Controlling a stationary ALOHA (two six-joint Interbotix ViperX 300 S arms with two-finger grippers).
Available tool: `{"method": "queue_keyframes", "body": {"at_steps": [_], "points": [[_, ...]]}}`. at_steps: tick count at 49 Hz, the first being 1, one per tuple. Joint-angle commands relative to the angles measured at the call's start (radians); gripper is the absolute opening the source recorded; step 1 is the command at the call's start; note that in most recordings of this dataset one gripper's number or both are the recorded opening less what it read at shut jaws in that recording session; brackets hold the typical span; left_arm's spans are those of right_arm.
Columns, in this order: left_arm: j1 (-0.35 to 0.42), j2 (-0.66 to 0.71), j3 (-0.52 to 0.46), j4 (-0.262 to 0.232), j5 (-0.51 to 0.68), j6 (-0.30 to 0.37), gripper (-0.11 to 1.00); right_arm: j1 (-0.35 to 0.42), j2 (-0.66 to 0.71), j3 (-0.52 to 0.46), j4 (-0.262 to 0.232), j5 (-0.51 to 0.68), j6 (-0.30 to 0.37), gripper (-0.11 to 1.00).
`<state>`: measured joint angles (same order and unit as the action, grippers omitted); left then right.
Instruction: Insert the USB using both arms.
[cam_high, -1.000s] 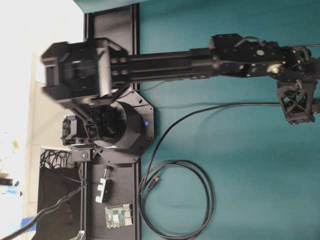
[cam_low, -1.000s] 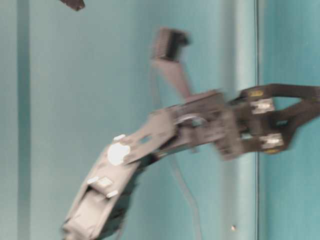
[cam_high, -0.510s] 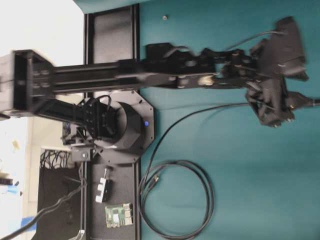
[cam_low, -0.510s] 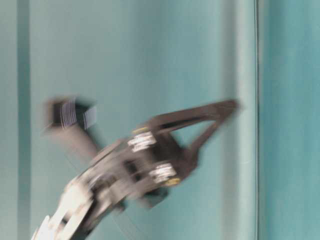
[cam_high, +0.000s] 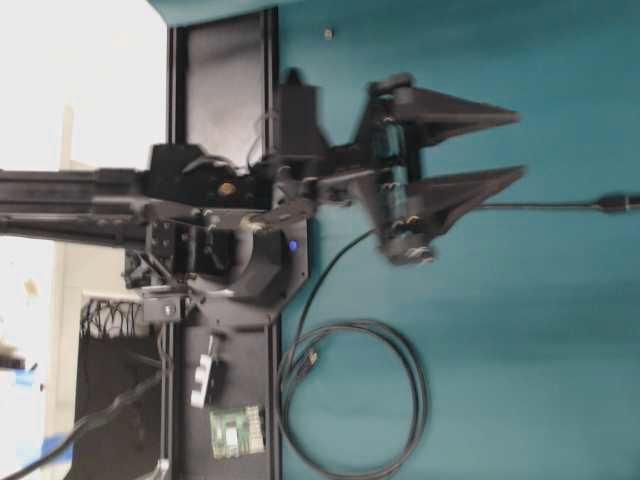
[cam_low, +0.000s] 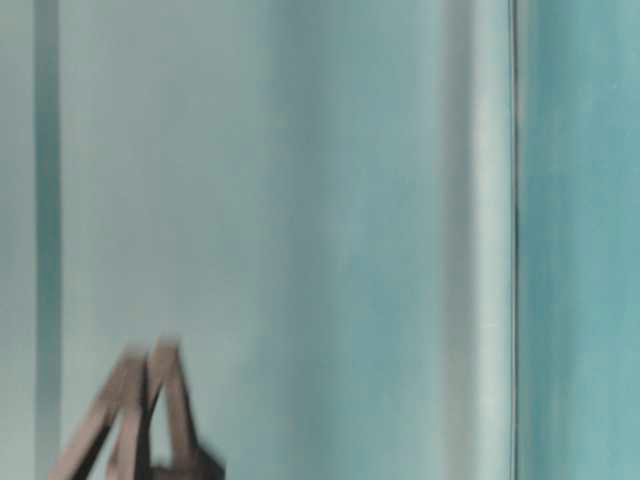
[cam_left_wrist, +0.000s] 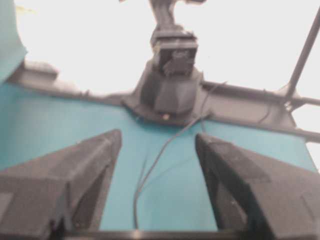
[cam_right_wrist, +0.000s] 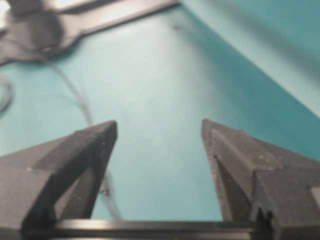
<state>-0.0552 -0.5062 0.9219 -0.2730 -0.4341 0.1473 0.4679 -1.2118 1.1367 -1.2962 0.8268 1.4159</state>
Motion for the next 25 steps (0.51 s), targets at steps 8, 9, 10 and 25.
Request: {"method": "queue_keyframes", "body": {"at_steps": [8,9,10,25], "points": [[0.018,-0.285,0.123,0.0,0.067,0.123,0.77,0.003,-0.015,0.028,-0.006,-0.052,-0.133,0.75],[0.021,-0.314,0.133,0.0,0.08,0.132,0.77,0.002,-0.017,0.029,-0.006,-0.052,-0.133,0.75],[0.025,-0.345,0.146,0.0,0.091,0.141,0.77,0.002,-0.018,0.032,-0.006,-0.052,-0.132,0.75],[0.117,-0.607,0.27,0.0,0.305,0.158,0.77,0.002,-0.04,0.092,-0.005,-0.095,-0.077,0.75]]}}
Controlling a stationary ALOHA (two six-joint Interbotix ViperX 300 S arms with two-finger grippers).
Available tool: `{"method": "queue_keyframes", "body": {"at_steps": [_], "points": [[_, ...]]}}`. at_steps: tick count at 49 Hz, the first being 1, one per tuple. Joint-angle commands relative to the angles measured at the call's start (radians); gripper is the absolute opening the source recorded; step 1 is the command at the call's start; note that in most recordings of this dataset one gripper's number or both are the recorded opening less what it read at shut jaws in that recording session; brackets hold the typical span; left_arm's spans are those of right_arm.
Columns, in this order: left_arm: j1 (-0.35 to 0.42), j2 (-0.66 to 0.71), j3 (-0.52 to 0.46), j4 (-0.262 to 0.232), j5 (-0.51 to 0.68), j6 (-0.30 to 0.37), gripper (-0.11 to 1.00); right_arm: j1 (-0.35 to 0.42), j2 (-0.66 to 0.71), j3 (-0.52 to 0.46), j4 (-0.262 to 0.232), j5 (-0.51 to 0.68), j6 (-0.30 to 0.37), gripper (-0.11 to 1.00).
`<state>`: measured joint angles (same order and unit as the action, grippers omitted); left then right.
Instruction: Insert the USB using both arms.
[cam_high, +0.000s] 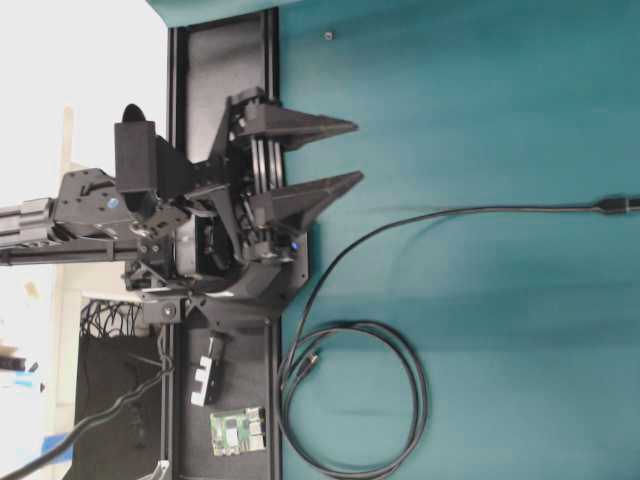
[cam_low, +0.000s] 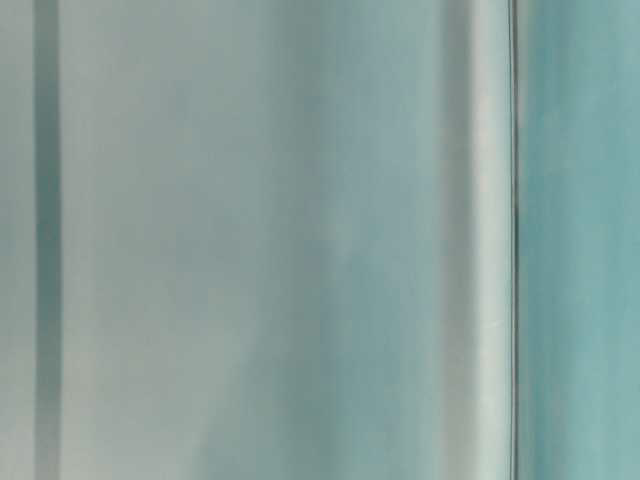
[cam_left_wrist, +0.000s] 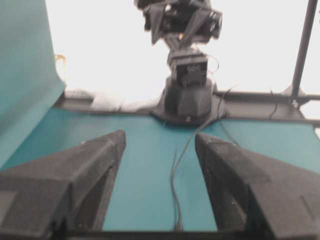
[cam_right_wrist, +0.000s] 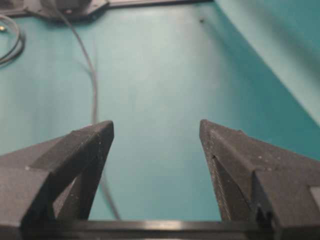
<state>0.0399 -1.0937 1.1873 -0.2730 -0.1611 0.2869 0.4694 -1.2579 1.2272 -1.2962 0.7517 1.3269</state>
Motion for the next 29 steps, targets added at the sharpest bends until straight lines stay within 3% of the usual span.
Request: {"method": "queue_keyframes", "body": {"at_steps": [1,20,29], "points": [[0.025,-0.02,0.008,-0.002,0.032,0.02,0.77,0.002,0.006,0.005,-0.006,-0.028,0.017,0.75],[-0.018,-0.018,0.124,0.0,-0.155,0.028,0.77,0.0,0.006,0.098,-0.006,-0.104,0.138,0.75],[-0.034,-0.018,0.163,0.003,-0.167,0.052,0.77,-0.006,0.006,0.118,-0.006,-0.1,0.164,0.75]]}}
